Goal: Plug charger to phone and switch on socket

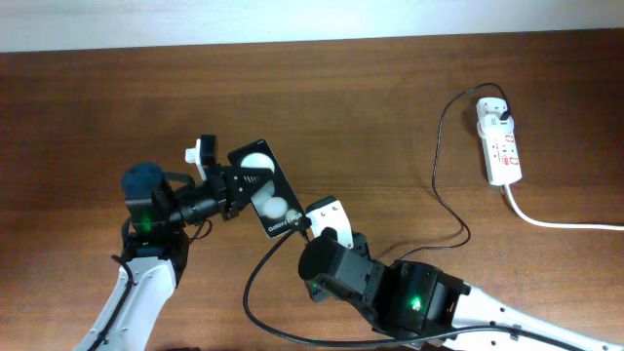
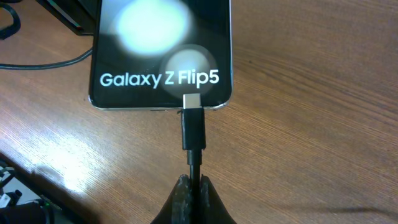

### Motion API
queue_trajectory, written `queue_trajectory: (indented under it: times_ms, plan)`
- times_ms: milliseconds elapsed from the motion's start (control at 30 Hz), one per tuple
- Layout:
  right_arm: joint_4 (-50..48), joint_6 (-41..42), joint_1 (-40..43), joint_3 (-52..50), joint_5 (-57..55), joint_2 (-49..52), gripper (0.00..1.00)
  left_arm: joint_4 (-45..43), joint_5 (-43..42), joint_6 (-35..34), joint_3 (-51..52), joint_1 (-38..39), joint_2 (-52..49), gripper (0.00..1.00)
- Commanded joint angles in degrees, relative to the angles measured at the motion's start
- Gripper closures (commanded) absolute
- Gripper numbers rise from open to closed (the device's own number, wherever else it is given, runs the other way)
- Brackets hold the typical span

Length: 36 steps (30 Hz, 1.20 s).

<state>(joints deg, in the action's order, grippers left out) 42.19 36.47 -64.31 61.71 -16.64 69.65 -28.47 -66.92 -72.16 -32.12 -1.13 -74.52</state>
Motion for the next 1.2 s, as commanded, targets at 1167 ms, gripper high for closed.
queue_trajectory:
  times_ms: [1167]
  plan:
    - [-0.42,0.46,-0.22,0.98,4.0,-1.46,0.96,-0.42,-1.03,2.29,-0.59,0.22,0.44,1.0]
